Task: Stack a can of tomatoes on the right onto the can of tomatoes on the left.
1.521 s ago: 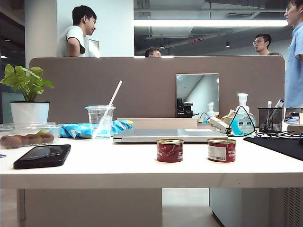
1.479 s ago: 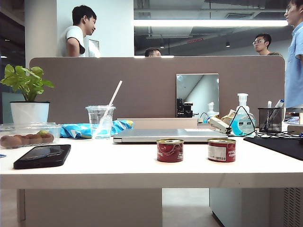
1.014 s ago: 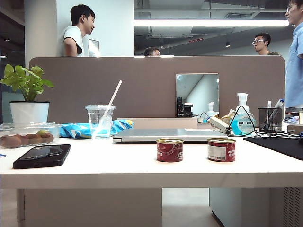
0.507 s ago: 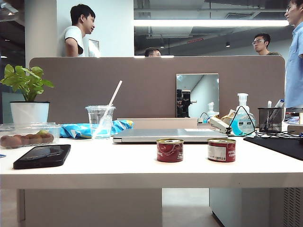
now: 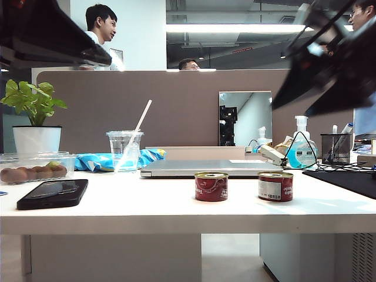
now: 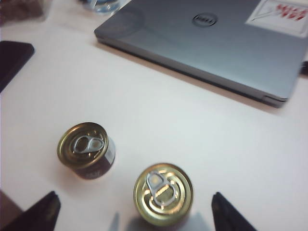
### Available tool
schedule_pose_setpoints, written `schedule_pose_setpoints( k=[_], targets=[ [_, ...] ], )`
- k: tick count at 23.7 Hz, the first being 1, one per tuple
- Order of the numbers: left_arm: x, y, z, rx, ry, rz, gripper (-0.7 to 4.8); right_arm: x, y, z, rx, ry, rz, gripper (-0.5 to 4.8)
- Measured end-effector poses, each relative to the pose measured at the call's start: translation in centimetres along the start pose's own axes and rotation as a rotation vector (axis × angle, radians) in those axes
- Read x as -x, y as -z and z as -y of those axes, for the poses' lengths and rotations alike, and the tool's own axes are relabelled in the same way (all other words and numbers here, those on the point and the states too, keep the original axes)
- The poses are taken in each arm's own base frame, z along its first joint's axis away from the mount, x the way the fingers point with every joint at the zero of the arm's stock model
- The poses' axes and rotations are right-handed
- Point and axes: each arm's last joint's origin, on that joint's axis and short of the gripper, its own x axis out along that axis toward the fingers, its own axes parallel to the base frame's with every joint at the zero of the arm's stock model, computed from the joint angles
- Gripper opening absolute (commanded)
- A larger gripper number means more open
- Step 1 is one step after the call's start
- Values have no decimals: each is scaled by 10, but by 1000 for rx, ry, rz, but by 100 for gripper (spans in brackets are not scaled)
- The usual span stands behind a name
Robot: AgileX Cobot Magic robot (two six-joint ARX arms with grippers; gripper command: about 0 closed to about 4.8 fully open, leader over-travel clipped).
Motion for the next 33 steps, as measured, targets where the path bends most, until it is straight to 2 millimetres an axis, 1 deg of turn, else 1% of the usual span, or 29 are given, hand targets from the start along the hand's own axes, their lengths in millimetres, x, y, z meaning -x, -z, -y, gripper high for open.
schedule_pose_setpoints(
  k=[1,3,6,13,19,21,22,23,25,27,29,30,31,32,33],
  targets=[
    [0,0,-1,1,-6,0,-3,-15,1,4,-6,-5,-21,423],
    [0,0,-1,2,-11,-1,-3,-29,6,7,-13,-1,-58,423],
    [0,0,-1,2,-10,-1,-3,-49,20,8,-27,-22,-125,423],
    [0,0,-1,2,-10,-1,-3,-67,32,12,-14,-24,-139,423],
    [0,1,-1,7,-9,-11,-3,-83,48,15,-18,-29,-176,416],
    [0,1,-1,7,-9,-12,-3,-87,51,16,-18,-29,-179,386],
    [0,1,-1,7,-9,-12,-3,-88,53,16,-18,-29,-180,321],
    [0,1,-1,8,-9,-12,-3,-89,53,16,-18,-30,-178,288],
    [0,1,-1,8,-9,-13,-3,-89,52,16,-12,-28,-171,260],
    [0,2,-1,9,-9,-15,-3,-90,52,17,-9,-27,-160,260],
    [0,2,-1,9,-9,-15,-3,-91,45,16,-6,-50,-149,260],
    [0,2,-1,9,-9,-15,-3,-91,31,11,8,-80,-124,260],
    [0,2,-1,9,-9,-15,-3,-90,24,6,20,-95,-107,260],
    [0,2,-1,9,-10,-15,-3,-90,3,-8,57,-131,-58,261],
    [0,2,-1,9,-10,-15,-3,-91,-8,-17,87,-150,-26,261]
  ],
)
